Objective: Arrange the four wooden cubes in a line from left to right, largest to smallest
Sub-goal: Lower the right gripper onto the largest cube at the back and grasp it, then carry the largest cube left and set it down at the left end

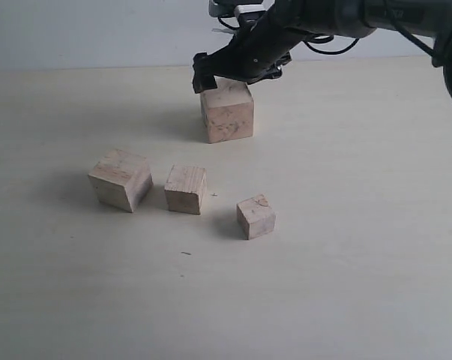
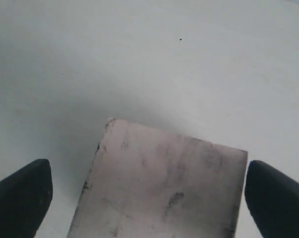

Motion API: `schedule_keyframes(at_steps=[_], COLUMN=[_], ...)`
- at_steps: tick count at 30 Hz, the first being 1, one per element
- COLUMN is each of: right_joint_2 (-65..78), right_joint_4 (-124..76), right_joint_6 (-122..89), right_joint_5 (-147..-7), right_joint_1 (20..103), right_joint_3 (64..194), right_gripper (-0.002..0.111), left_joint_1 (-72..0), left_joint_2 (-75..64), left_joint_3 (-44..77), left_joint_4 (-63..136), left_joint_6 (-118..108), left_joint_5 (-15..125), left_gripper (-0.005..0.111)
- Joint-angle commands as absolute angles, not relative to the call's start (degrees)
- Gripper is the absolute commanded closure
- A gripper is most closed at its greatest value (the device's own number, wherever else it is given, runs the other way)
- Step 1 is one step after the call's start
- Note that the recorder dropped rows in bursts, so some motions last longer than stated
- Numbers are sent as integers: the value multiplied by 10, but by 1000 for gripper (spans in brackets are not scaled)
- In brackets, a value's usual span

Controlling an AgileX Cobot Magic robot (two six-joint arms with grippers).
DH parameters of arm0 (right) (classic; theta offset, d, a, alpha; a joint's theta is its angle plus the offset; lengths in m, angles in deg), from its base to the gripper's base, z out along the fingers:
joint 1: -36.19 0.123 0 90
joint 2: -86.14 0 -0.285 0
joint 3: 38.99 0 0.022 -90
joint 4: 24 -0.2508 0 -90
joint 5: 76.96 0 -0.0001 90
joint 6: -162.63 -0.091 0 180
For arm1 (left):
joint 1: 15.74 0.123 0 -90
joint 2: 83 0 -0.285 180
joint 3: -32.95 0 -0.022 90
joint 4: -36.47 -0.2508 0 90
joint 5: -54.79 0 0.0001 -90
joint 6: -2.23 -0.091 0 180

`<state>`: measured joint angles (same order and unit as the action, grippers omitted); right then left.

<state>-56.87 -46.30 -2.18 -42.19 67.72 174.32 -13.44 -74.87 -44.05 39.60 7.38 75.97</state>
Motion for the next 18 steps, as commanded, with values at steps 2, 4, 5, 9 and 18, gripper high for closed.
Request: schedule_keyframes(at_steps=[2, 4, 5, 9, 18], right_joint_2=[-585, -593, -596, -604, -548], right_joint_4=[-458, -446, -437, -383, -427], right_joint_6=[-38, -40, -41, -75, -66], right_joint_5=[-426, -424, -422, -415, -397], right_joint_1=[682, 682, 682, 682, 682], right_joint_3=[1757, 1757, 1757, 1757, 1757], right_gripper=[3, 3, 3, 5, 108], left_joint_1=[-138, -138, -138, -138, -138], left_joint_2=[-752, -752, -752, -752, -752], left_joint_3=[-443, -443, -443, -443, -443], left_joint_4=[395, 395, 395, 395, 395], left_joint_6=[72, 72, 72, 72, 72], left_joint_5=[757, 757, 757, 757, 757], left_gripper=[107, 107, 107, 107, 107])
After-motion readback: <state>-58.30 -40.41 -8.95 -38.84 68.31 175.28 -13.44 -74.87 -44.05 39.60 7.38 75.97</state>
